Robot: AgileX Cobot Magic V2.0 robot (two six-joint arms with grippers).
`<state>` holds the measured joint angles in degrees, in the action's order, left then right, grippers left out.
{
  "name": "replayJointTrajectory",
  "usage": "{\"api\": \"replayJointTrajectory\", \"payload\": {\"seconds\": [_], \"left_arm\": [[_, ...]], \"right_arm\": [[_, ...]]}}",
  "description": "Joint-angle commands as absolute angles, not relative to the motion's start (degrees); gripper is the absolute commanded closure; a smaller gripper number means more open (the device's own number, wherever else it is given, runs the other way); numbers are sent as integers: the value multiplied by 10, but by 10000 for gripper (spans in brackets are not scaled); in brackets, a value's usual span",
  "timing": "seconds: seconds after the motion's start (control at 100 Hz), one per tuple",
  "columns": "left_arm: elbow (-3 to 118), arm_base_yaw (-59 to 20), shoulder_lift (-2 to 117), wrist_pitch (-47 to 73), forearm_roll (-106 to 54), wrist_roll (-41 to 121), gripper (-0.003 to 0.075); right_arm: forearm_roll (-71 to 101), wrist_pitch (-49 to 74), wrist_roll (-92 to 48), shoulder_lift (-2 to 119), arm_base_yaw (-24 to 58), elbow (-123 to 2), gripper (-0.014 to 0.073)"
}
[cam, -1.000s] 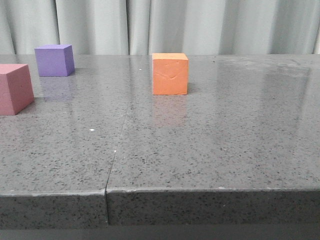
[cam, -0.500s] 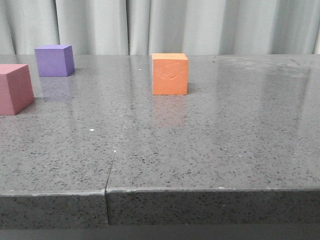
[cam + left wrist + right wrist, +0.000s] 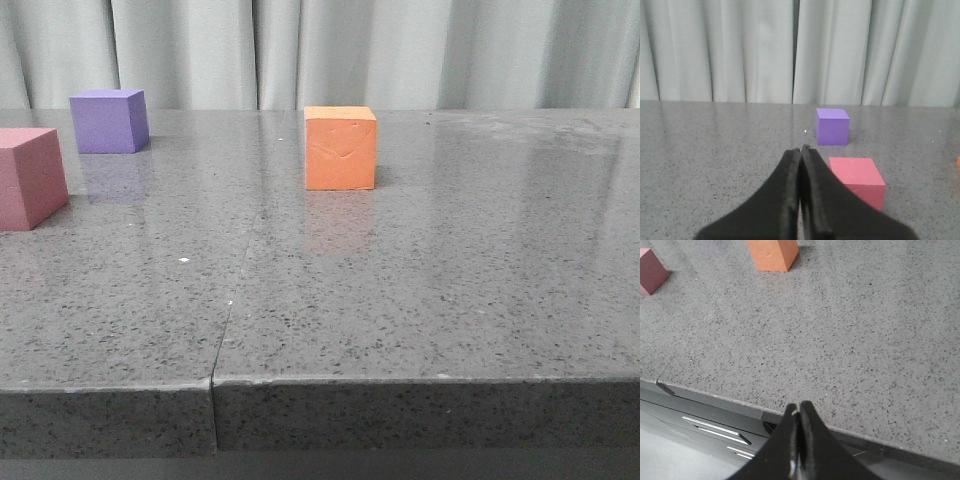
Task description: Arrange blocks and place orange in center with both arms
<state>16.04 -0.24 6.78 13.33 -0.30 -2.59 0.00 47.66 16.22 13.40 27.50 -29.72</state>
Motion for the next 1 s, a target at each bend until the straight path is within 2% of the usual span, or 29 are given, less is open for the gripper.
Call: {"api": "replayJointTrajectory", "payload": {"seconds": [0.0, 0.32, 0.67, 0.74, 0.81, 0.99], "left_arm": [[216, -1, 120, 139, -6, -27, 741], [376, -1, 302, 276, -6, -27, 741], [489, -1, 453, 296, -6, -27, 728], [498, -1, 473, 294, -6, -27, 678], [505, -1, 491, 294, -6, -27, 592], [510, -1, 525, 292, -6, -27, 274]], "right_arm": [[-5, 439, 156, 139, 273, -310, 661], [-5, 439, 156, 139, 273, -310, 661], [-5, 439, 156, 139, 273, -310, 661], [-5, 439, 156, 139, 273, -310, 661], [-5, 439, 156, 139, 273, -310, 661], [-5, 439, 156, 139, 273, -310, 661]]}}
